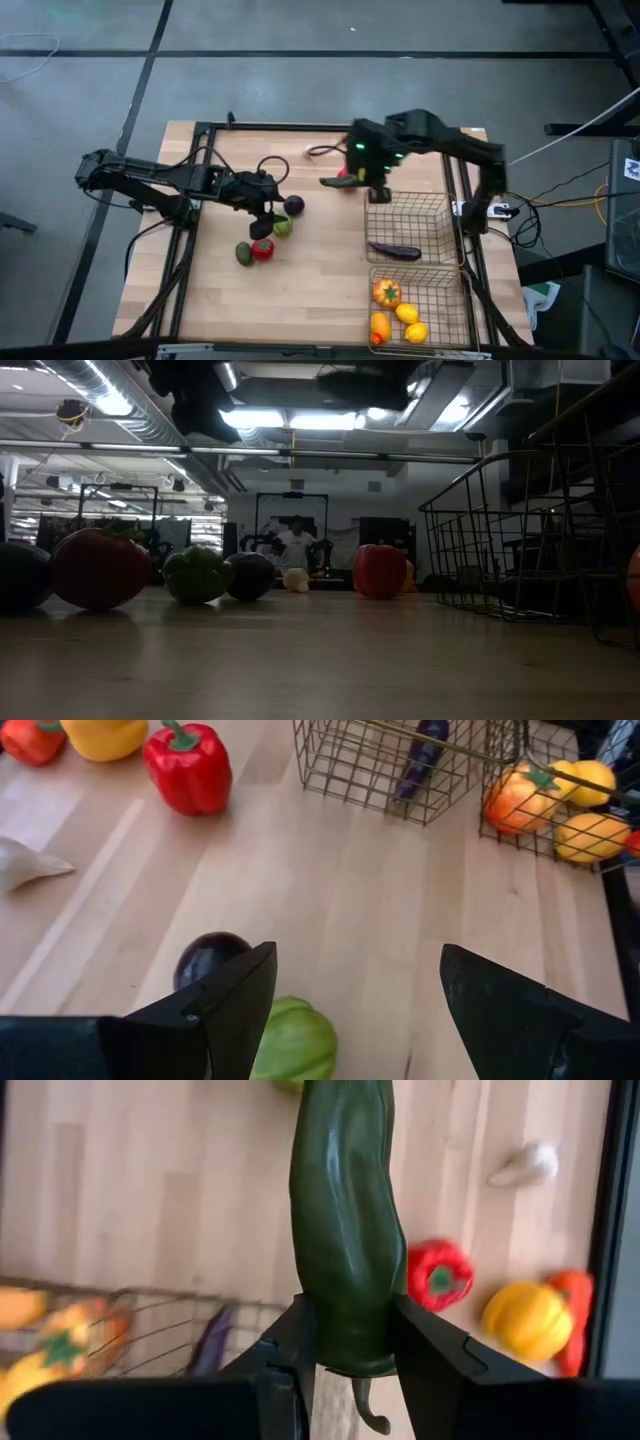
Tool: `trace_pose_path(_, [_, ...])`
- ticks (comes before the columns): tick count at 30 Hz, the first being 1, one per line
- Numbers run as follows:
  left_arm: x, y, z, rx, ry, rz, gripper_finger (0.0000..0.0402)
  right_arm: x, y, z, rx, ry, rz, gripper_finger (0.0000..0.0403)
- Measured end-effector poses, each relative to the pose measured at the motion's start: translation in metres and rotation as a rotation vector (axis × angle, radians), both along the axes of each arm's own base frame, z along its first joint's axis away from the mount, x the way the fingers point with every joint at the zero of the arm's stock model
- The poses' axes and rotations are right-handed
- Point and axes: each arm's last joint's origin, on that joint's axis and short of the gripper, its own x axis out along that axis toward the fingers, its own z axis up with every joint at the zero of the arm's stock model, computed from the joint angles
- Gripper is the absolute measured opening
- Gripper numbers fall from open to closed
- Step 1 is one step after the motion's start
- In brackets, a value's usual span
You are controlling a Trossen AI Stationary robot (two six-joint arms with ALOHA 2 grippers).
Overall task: Sort produce into baskets
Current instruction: Put the chili pepper into the top wire basket
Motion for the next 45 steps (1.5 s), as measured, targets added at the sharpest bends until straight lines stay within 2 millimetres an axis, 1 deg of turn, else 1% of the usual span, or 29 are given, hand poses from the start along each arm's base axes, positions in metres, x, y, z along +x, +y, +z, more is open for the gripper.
trace_pose_path(3, [0.0, -0.003, 0.0, -0.006, -0.007, 0.003, 0.0276, -0.029, 0.011, 0.003, 0.028, 0.014, -0.04, 0.0107])
trace_pose_path(6, [0.0, -0.004, 0.001, -0.024, -0.01, 0.019, 0.0276, -0.06, 0.025, -0.004, 0.055, 0.054, -0.075, 0.0107])
trace_pose_path(9, [0.0, -0.005, 0.001, -0.03, -0.011, 0.029, 0.0276, -0.091, 0.04, -0.016, 0.089, 0.1, -0.115, 0.0107])
trace_pose_path(11, [0.0, -0.005, 0.001, -0.022, -0.013, 0.035, 0.0276, -0.107, 0.05, -0.027, 0.106, 0.12, -0.143, 0.0107])
trace_pose_path(13, [0.0, -0.005, 0.001, -0.011, -0.021, 0.047, 0.0276, -0.121, 0.057, -0.037, 0.107, 0.123, -0.172, 0.0107])
trace_pose_path(16, [0.001, -0.004, 0.002, 0.0, -0.038, 0.059, 0.0276, -0.136, 0.065, -0.052, 0.092, 0.111, -0.194, 0.0107])
trace_pose_path(19, [0.003, -0.004, 0.004, -0.003, -0.064, 0.059, 0.0276, -0.14, 0.07, -0.069, 0.048, 0.093, -0.226, 0.0107])
trace_pose_path(22, [0.004, -0.005, 0.005, -0.004, -0.071, 0.059, 0.0276, -0.139, 0.073, -0.091, 0.023, 0.099, -0.255, 0.0107])
trace_pose_path(30, [0.003, -0.004, 0.005, 0.008, -0.068, 0.049, 0.0276, -0.133, 0.081, -0.162, 0.066, 0.212, -0.24, 0.0107])
trace_pose_path(33, [0.003, -0.004, 0.004, 0.009, -0.065, 0.049, 0.0276, -0.134, 0.08, -0.181, 0.07, 0.236, -0.24, 0.0107])
trace_pose_path(36, [0.003, -0.004, 0.004, 0.009, -0.065, 0.049, 0.0276, -0.136, 0.08, -0.194, 0.06, 0.262, -0.242, 0.0107])
trace_pose_path(45, [0.003, -0.004, 0.005, 0.019, -0.064, 0.044, 0.0276, -0.141, 0.079, -0.219, 0.067, 0.27, -0.239, 0.0107])
